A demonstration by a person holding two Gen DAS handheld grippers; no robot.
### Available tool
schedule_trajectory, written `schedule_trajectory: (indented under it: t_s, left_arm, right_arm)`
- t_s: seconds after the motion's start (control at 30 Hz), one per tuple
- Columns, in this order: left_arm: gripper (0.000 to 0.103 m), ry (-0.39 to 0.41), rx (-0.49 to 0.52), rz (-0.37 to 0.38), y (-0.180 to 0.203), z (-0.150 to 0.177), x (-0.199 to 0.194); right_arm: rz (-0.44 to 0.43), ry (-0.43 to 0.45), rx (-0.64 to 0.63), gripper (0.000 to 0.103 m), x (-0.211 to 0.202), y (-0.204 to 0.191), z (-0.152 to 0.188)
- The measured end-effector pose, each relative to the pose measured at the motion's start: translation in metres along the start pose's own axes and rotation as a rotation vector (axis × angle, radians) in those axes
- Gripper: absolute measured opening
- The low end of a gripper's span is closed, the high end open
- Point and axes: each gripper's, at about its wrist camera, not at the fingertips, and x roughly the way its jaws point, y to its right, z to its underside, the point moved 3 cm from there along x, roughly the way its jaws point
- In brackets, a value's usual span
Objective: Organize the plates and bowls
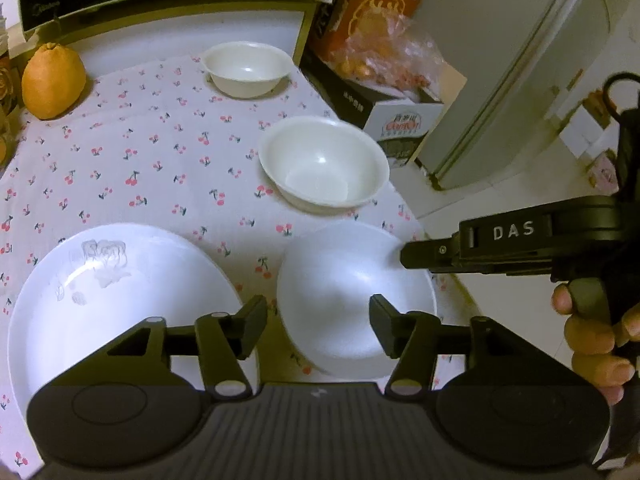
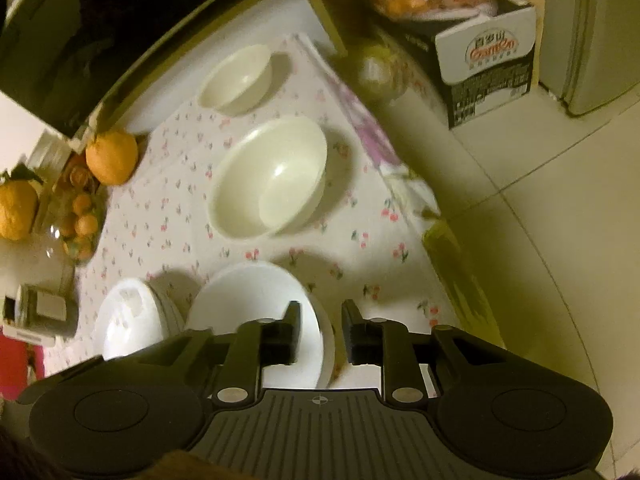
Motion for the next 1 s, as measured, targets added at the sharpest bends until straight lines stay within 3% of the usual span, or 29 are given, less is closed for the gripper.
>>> schedule_trajectory:
  t_s: [0.07, 0.13, 0.43, 0.67, 1.0]
  left_arm:
    - [0.063, 0.014, -0.011, 0.008, -0.001, -0.004, -0.003]
    - [0.071, 0.026, -0.021, 0.011, -0.002, -0.01, -0.005]
    - [0.096, 0.086, -0.078, -0.007, -0.017, -0.032, -0.004]
    - [0.098, 0.103, -0.089, -0.032, -0.035, -0.05, 0.012]
    - [0.091, 0.115, -0.059, 0.027, -0.045, -0.075, 0.032]
  right_arm:
    - [-0.027, 0.029, 0.012, 0.054, -0.005, -0.001, -0.004]
    - [-0.044, 0.054, 0.022, 0.06, -0.009, -0.001, -0.008]
    - [-0.096, 0.127, 0.144, 0.067, -0.009, 0.01, -0.019]
    - [-0.141, 0.151, 0.233, 0.067, 0.003, 0.016, -0.023]
    - [-0.184, 0.189, 0.305, 0.067, 0.019, 0.021, -0.032]
